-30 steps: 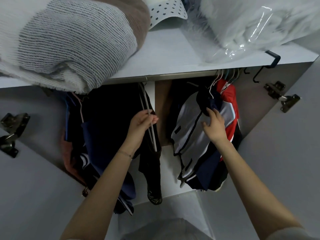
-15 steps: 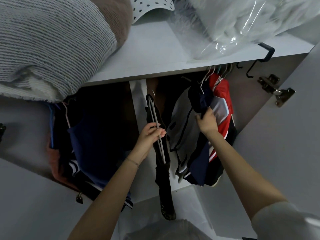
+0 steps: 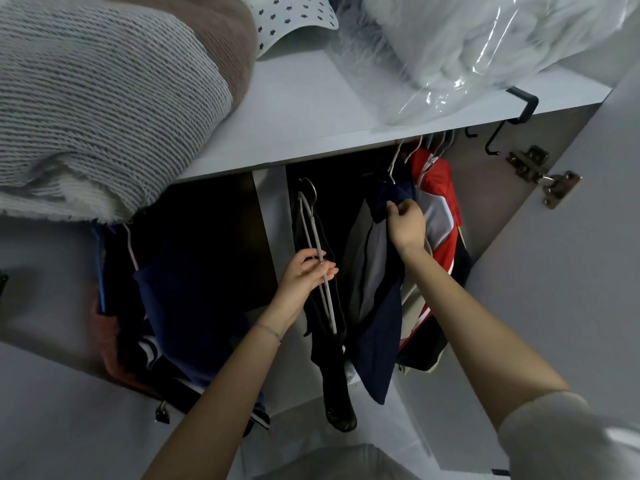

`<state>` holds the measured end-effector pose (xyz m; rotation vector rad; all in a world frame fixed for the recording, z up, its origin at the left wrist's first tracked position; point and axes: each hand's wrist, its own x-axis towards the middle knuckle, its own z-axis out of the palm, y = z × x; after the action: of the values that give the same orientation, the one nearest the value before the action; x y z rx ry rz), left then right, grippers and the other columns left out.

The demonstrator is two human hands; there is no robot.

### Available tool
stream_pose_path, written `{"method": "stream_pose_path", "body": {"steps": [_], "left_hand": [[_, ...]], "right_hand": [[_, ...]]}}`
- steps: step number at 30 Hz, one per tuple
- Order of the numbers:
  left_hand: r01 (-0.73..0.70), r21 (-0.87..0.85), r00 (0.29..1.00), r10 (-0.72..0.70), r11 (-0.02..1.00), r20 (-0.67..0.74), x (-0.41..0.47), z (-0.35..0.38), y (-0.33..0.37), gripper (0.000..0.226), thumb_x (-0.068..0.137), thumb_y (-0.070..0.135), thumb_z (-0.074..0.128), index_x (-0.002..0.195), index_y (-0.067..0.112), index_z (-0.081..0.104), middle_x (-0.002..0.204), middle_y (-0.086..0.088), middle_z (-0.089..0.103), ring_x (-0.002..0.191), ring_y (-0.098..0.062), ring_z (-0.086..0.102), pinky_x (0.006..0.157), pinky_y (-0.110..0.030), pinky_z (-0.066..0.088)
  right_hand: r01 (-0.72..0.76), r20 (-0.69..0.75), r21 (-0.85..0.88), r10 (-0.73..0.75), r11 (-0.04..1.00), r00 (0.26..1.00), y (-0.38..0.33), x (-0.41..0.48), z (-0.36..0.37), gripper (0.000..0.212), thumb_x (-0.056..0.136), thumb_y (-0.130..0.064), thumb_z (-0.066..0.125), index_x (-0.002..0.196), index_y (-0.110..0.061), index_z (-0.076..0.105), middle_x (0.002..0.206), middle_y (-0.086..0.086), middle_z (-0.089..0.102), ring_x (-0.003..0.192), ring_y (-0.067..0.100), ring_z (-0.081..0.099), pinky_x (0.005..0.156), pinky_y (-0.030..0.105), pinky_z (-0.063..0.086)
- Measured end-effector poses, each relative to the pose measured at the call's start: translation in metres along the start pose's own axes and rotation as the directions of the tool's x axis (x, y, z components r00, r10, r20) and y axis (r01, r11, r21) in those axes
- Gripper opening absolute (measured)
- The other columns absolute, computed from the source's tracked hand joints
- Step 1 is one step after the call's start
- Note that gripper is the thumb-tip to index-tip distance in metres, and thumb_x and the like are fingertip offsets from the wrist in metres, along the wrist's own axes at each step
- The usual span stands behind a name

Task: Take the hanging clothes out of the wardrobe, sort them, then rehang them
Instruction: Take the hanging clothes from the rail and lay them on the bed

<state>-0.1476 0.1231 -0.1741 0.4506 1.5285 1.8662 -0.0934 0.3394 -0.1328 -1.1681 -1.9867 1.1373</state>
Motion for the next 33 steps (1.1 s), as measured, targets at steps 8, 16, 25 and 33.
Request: {"method": "stream_pose_path", "body": {"steps": [8, 16, 25, 33], "left_hand": [[0.008, 0.023, 0.999, -0.009, 1.0, 0.031, -0.009, 0.0, 0.002, 0.028, 0.097, 0.002, 0.055, 0.124, 0.0, 0.05, 0.101, -0.012, 0.069, 0.091, -0.016, 0.072, 0.079, -0.022, 0.056], [0.068, 0.018, 0.991, -0.069, 0.998, 0.118, -0.018, 0.018, -0.001, 0.027, 0.095, 0.003, 0.057, 0.121, 0.001, 0.053, 0.111, -0.013, 0.066, 0.098, -0.018, 0.068, 0.087, -0.025, 0.055], [0.058, 0.229, 0.943, -0.129, 0.972, 0.306, -0.042, 0.048, -0.023, 0.023, 0.093, 0.002, 0.06, 0.116, 0.002, 0.057, 0.109, -0.009, 0.066, 0.111, -0.022, 0.061, 0.103, -0.036, 0.046], [0.043, 0.258, 0.908, -0.145, 0.965, 0.394, -0.079, 0.087, -0.034, 0.022, 0.091, 0.008, 0.066, 0.111, 0.004, 0.06, 0.103, -0.003, 0.068, 0.102, -0.014, 0.064, 0.096, -0.027, 0.048]], "right_hand": [[0.149, 0.038, 0.1, -0.153, 0.984, 0.987, -0.003, -0.057, -0.023, 0.028, 0.099, -0.027, 0.054, 0.082, -0.005, 0.051, 0.067, 0.001, 0.049, 0.059, 0.009, 0.043, 0.052, 0.016, 0.034], [0.063, 0.089, 0.245, -0.087, 0.967, 0.992, 0.028, -0.117, -0.027, 0.029, 0.098, -0.022, 0.057, 0.077, -0.003, 0.052, 0.066, 0.001, 0.047, 0.06, 0.004, 0.041, 0.059, 0.017, 0.036], [-0.015, 0.019, 0.229, 0.011, 0.973, 1.0, 0.05, -0.154, -0.061, 0.024, 0.097, -0.022, 0.059, 0.075, -0.014, 0.054, 0.061, -0.011, 0.048, 0.056, -0.002, 0.043, 0.062, 0.013, 0.037], [-0.054, 0.002, 0.16, 0.054, 0.986, 0.999, 0.076, -0.233, -0.095, 0.012, 0.095, -0.026, 0.062, 0.089, -0.016, 0.059, 0.062, -0.016, 0.055, 0.056, -0.005, 0.048, 0.06, 0.009, 0.038]]}}
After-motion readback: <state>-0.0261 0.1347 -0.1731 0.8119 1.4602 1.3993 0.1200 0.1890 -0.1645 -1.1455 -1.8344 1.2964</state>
